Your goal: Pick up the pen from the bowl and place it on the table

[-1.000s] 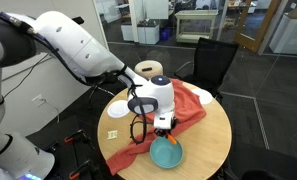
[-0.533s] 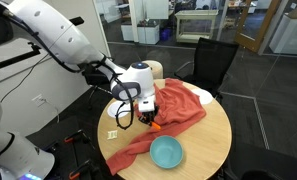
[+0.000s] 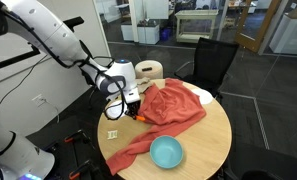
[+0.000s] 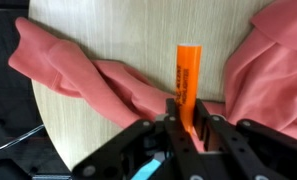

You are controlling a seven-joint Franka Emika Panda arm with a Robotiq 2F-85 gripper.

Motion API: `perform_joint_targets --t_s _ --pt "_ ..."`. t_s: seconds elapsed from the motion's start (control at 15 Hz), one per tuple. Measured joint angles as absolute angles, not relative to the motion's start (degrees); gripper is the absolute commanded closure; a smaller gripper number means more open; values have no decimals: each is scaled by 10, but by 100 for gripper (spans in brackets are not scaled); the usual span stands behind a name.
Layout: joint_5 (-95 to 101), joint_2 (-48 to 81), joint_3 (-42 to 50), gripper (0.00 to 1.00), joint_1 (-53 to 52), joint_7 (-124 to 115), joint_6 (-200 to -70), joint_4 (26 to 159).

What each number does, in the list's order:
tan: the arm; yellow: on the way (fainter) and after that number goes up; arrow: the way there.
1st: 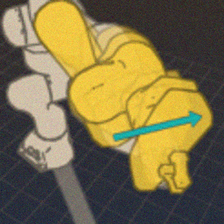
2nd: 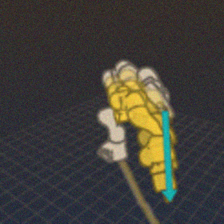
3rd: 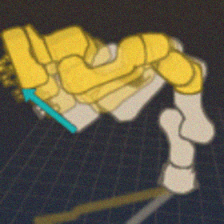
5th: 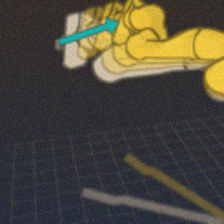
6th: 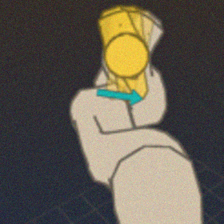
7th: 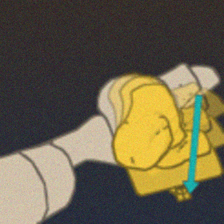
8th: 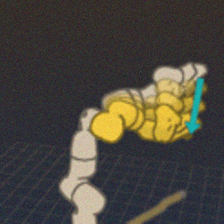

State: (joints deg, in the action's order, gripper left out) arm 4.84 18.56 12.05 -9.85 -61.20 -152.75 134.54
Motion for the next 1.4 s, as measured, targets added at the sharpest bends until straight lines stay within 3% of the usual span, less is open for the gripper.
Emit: perform_joint_targets --t_s 0.67,1.4 --pt "65 212 54 95 -135 -604 -1583 1380" --pt "55 307 48 95 -144 -534 -1630 1349"
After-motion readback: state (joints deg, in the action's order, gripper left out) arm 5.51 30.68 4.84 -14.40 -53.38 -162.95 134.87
